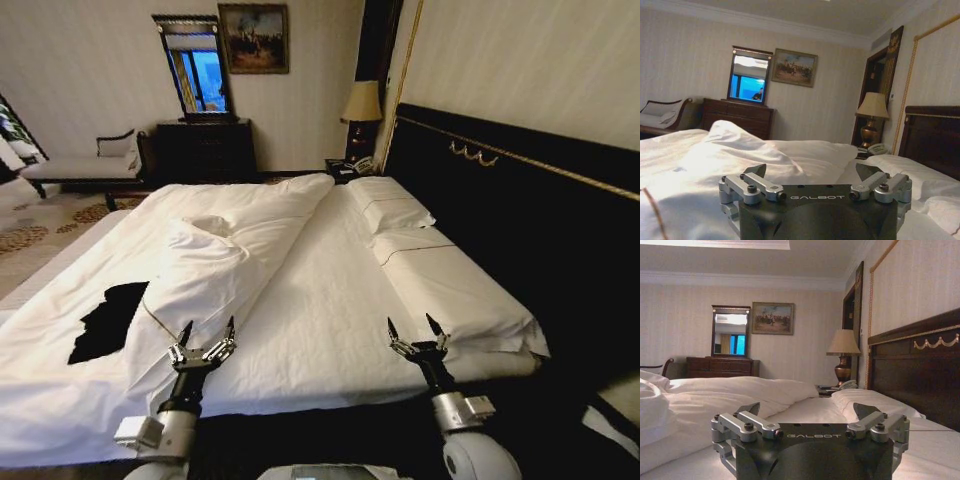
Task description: Fold the clothes on the bed.
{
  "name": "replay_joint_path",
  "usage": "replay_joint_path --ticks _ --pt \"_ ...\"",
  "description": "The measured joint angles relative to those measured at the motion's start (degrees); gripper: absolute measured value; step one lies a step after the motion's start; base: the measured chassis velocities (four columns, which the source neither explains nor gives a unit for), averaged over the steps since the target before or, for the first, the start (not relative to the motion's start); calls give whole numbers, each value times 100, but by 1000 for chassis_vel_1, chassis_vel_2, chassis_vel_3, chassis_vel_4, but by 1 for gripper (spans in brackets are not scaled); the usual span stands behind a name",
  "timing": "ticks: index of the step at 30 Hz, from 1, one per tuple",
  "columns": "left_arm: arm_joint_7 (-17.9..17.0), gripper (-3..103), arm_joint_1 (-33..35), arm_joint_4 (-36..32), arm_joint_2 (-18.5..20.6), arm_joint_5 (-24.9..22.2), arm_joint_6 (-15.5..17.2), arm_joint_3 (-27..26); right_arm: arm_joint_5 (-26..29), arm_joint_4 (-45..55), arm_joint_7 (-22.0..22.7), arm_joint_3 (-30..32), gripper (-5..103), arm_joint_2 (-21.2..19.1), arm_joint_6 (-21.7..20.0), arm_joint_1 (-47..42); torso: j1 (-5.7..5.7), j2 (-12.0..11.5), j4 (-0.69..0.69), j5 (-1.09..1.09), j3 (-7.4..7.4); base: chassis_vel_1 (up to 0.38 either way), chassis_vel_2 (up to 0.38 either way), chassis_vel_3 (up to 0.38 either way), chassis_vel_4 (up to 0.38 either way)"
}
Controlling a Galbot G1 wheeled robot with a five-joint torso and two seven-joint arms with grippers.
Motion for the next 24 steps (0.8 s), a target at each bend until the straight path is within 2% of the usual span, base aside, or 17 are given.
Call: replay_joint_path --ticks 11,24 --pt "-14 100 21 0 5 10 -41 -28 6 -25 3 -16 100 5 2 6 0 0 0 -1 0 119 108 -108 -98" --pt "-14 100 -21 -19 44 14 5 -51 58 -85 19 -29 100 -19 2 72 0 0 0 0 0 41 41 -47 -47"
